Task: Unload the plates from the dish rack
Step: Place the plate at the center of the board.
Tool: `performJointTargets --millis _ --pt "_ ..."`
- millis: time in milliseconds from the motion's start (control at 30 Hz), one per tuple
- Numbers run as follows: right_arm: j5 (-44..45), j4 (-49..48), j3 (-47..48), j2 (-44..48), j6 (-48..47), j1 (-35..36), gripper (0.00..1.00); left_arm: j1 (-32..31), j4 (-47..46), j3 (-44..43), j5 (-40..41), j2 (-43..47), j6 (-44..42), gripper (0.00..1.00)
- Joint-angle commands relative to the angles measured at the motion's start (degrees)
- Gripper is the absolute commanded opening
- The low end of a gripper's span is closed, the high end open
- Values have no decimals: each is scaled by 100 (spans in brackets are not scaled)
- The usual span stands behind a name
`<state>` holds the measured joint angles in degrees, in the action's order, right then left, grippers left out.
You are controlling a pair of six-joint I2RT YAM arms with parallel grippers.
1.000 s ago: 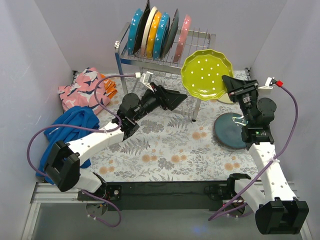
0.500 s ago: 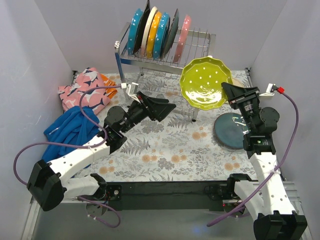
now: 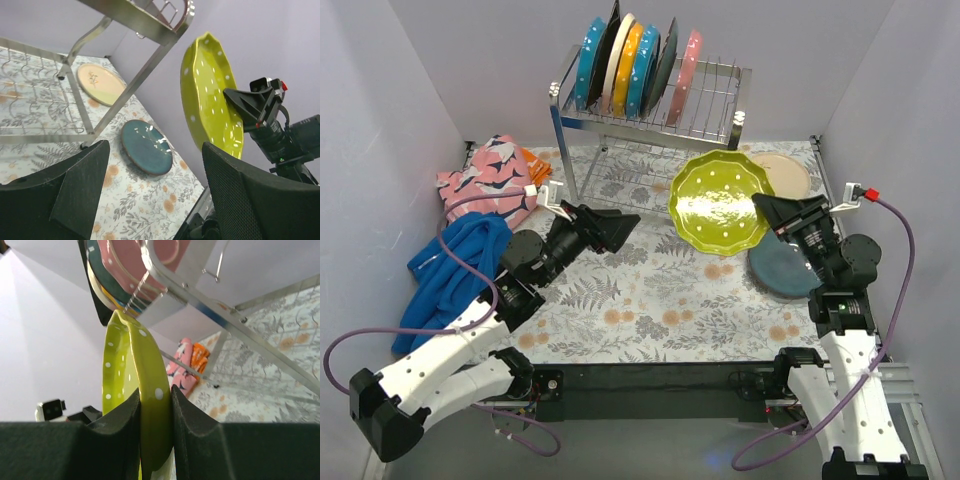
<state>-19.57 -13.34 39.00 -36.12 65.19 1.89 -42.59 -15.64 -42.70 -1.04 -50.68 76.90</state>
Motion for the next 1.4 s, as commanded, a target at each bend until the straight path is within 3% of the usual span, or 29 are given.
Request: performJointTargets --millis 0,333,567,800,1000,1367 --pt "-388 -46 -226 447 -348 -22 1 22 614 349 464 330 -44 73" --pt "-1005 25 -1448 623 -797 65 1 22 808 982 1264 752 -9 73" --pt "-453 -89 -2063 492 -1061 777 1 22 720 1255 1572 726 -70 73" --pt "822 -1029 -2468 -341 -1052 2866 1 22 904 1211 1686 603 -88 72" --pt "1271 -1960 -2353 -1430 -991 3729 1 22 1763 1342 1678 813 299 71" --pt "1219 -3112 -2450 -2294 -973 3801 1 22 2776 1659 860 779 641 68"
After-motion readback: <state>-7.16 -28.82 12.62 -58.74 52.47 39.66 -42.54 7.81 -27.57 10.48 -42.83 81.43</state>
